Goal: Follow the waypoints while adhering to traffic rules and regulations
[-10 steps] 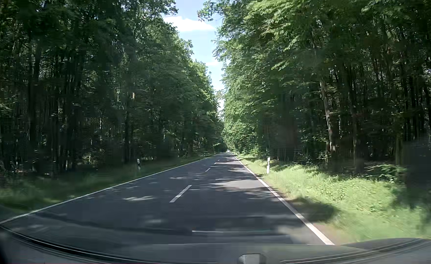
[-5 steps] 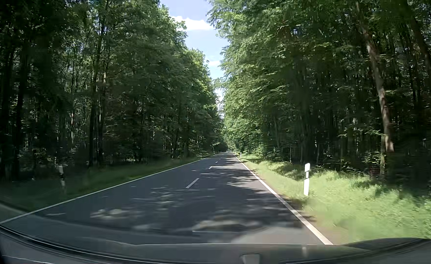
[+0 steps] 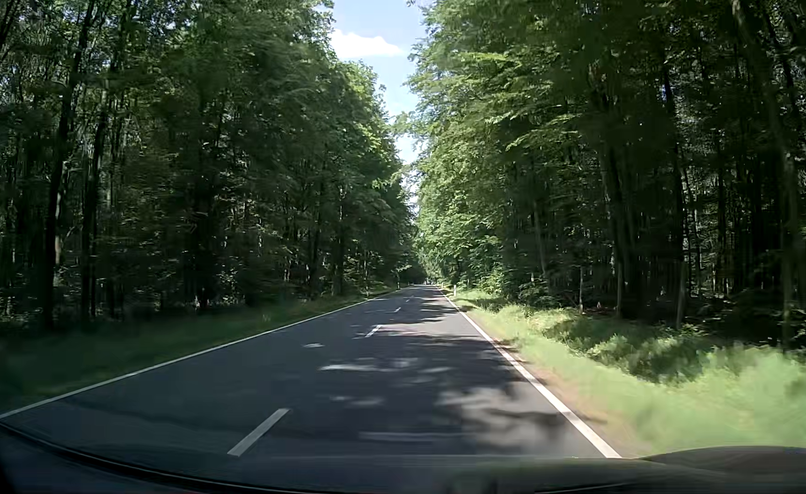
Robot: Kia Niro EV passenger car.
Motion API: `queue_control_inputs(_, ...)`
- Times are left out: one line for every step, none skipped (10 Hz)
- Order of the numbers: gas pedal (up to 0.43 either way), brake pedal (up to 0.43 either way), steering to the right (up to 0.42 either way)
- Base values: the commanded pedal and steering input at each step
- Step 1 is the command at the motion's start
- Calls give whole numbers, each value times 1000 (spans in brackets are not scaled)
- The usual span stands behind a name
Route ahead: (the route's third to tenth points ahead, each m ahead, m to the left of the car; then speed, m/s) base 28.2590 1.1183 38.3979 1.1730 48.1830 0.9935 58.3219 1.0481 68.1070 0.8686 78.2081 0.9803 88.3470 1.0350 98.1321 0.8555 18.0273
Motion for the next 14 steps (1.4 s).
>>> queue_control_inputs(0,30,0)
queue_control_inputs(0,30,0)
queue_control_inputs(0,30,0)
queue_control_inputs(0,30,0)
queue_control_inputs(0,30,0)
queue_control_inputs(0,30,0)
queue_control_inputs(0,30,0)
queue_control_inputs(0,30,0)
queue_control_inputs(0,30,0)
queue_control_inputs(0,30,0)
queue_control_inputs(0,30,0)
queue_control_inputs(0,30,0)
queue_control_inputs(0,30,0)
queue_control_inputs(0,30,0)
